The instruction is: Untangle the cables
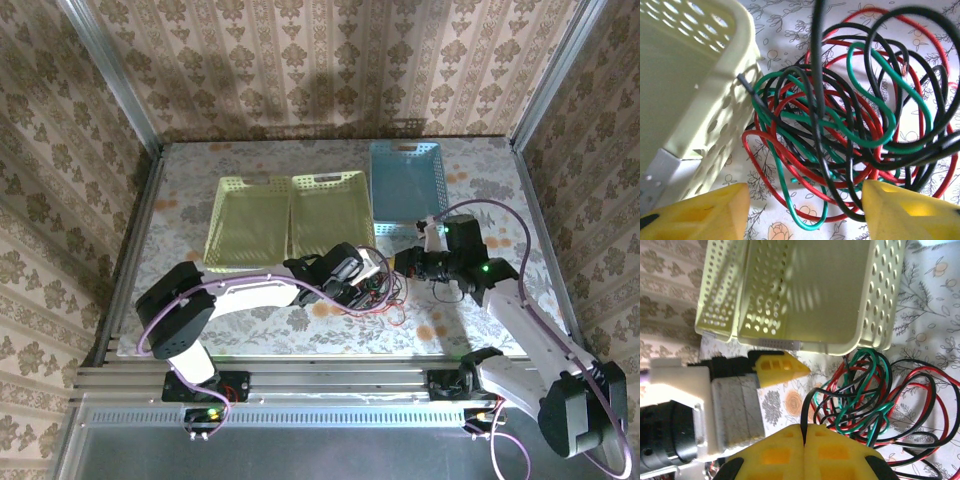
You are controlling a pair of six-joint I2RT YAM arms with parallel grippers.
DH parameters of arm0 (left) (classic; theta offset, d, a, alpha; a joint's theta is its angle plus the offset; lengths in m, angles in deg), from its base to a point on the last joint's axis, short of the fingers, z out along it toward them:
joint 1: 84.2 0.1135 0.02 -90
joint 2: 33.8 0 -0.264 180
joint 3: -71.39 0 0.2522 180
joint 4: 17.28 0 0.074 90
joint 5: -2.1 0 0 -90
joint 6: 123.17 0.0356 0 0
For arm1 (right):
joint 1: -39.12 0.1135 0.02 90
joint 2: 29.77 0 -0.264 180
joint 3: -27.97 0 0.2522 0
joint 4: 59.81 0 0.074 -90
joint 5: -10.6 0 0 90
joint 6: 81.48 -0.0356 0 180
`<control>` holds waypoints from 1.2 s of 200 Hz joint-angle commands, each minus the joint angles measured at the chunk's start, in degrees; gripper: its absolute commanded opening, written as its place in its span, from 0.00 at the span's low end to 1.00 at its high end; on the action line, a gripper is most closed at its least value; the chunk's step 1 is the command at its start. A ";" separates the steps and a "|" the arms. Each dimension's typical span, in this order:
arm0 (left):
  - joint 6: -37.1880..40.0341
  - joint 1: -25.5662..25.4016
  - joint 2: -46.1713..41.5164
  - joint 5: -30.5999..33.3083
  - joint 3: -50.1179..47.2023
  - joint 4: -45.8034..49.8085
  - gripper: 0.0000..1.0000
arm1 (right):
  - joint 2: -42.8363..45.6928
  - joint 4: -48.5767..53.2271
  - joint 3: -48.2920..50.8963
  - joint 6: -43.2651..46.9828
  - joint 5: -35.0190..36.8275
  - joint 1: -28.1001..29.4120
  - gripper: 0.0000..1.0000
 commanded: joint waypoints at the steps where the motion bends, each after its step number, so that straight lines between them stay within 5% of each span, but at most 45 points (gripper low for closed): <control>1: 1.34 -0.23 1.41 -0.66 1.42 -0.49 0.61 | 3.62 -1.85 -0.49 -3.22 1.62 -1.34 0.00; 164: 0.35 -0.32 1.90 3.47 -0.79 -3.50 0.68 | 15.04 11.97 -11.65 0.93 43.51 -1.61 0.00; 200: 1.50 -0.88 0.25 2.77 -0.18 -3.58 0.69 | 13.19 10.46 -13.54 6.02 33.92 -1.75 0.00; 240: 5.28 -1.64 -2.73 -2.63 2.27 -8.39 0.89 | 10.55 11.46 -13.28 4.88 29.42 -1.70 0.00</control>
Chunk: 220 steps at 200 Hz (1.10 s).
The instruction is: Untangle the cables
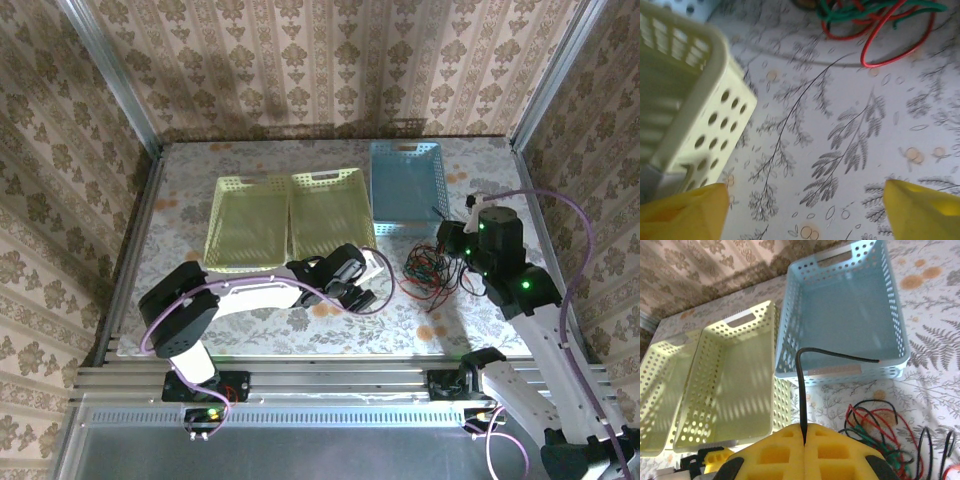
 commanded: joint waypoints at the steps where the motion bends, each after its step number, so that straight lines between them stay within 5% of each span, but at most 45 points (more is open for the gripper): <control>1: 2.87 -0.55 -2.90 -4.05 2.55 -4.27 0.89 | -0.64 0.75 -0.86 0.64 -3.30 -0.15 0.00; 67: 8.35 -0.90 13.13 -11.00 18.84 -5.53 0.94 | -5.68 5.55 -1.32 -6.44 -0.36 -3.85 0.00; 130: 8.50 1.46 24.48 -15.79 29.39 -5.00 0.79 | -4.35 8.66 4.46 -8.22 -10.88 -17.37 0.00; 146: 8.20 1.83 26.58 -17.25 30.85 -5.00 0.71 | -3.78 8.23 6.50 -8.43 -12.57 -19.31 0.00; 188: 5.72 1.73 30.91 -19.08 34.11 -4.58 0.25 | -4.27 7.63 10.07 -8.72 -12.33 -20.52 0.03; 220: 4.28 1.56 28.57 -17.23 31.45 -6.23 0.00 | -4.28 8.55 10.96 -9.42 -8.76 -21.05 0.35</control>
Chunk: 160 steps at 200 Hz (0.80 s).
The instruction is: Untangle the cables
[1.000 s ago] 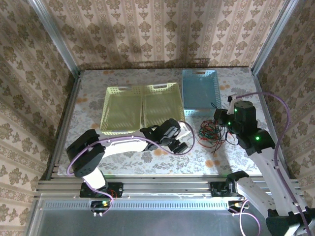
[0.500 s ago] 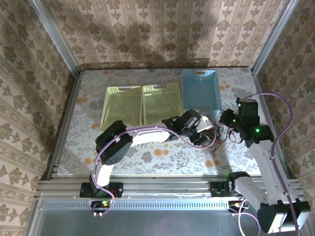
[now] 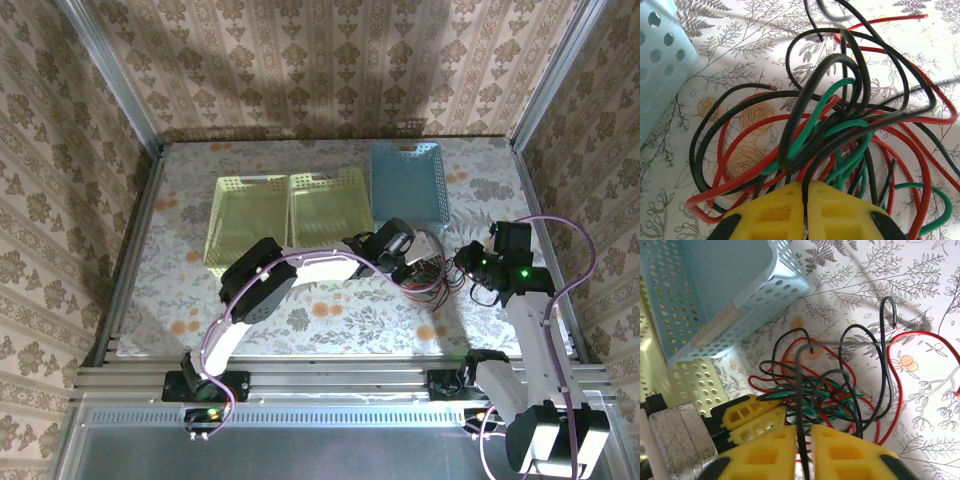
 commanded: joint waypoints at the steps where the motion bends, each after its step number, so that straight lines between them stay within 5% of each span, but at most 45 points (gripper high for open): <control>1: -1.84 -0.30 -2.17 0.20 -1.05 -1.11 0.00 | 0.21 2.10 1.01 -1.00 2.07 -0.71 0.37; 25: -2.23 -0.03 -6.74 0.93 -4.54 -2.88 0.00 | 0.38 3.29 1.02 -1.09 4.73 -1.24 0.49; 59: -2.67 0.06 -13.62 0.93 -9.30 -3.16 0.00 | -0.18 3.82 1.02 -0.15 5.23 -1.46 0.52; 112: -2.68 0.06 -18.63 0.82 -12.78 -1.04 0.00 | -2.70 -4.56 3.16 -0.20 -9.28 -1.27 0.52; 160: -3.10 0.06 -21.73 2.20 -16.84 -2.89 0.00 | -3.57 -10.17 4.62 -4.16 -12.38 -1.03 0.51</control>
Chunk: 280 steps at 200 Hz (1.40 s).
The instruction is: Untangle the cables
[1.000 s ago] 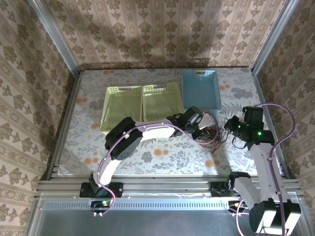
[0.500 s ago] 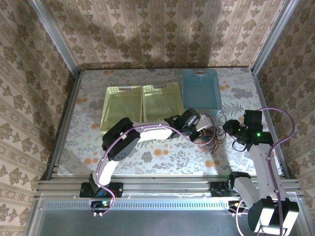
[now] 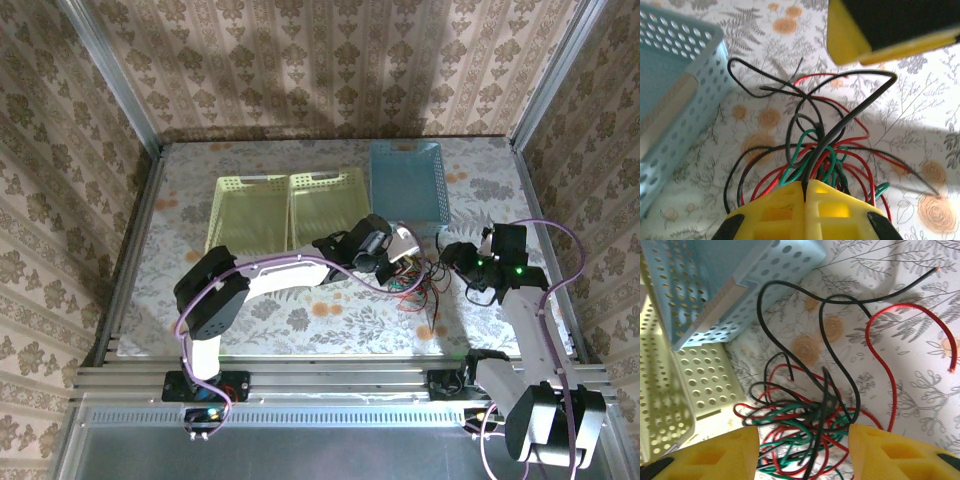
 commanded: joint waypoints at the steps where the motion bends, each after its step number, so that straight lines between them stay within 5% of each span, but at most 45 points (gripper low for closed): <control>1: -1.11 0.08 -3.90 0.69 -2.58 -1.27 0.00 | -0.01 -4.04 0.80 -2.50 -3.54 0.09 0.51; 43: -1.66 0.29 -10.90 -0.86 -5.10 -4.25 0.00 | 0.29 -2.84 1.26 -4.46 2.11 0.09 0.54; 123: -12.14 4.72 -14.56 -6.45 -8.54 -10.35 0.00 | -0.64 0.51 4.60 -1.41 -3.57 1.76 0.64; 173: -13.24 4.91 -13.72 -7.11 -9.16 -11.44 0.00 | -7.60 -4.38 3.22 1.25 -4.23 18.02 0.65; 225: -14.20 5.04 -16.27 -6.76 -10.09 -13.37 0.00 | -19.19 -5.73 -0.69 2.57 1.36 21.47 0.64; 248: -14.63 5.17 -18.85 -7.17 -10.70 -13.40 0.00 | -22.56 -5.02 -1.23 1.30 5.23 21.46 0.56; 267: -14.81 5.34 -21.58 -7.41 -11.29 -13.31 0.00 | -23.89 -3.83 -1.26 0.34 8.03 21.12 0.28; 280: -14.97 5.61 -23.68 -7.00 -11.78 -13.27 0.00 | -23.87 -3.63 -0.81 -0.16 8.40 20.41 0.20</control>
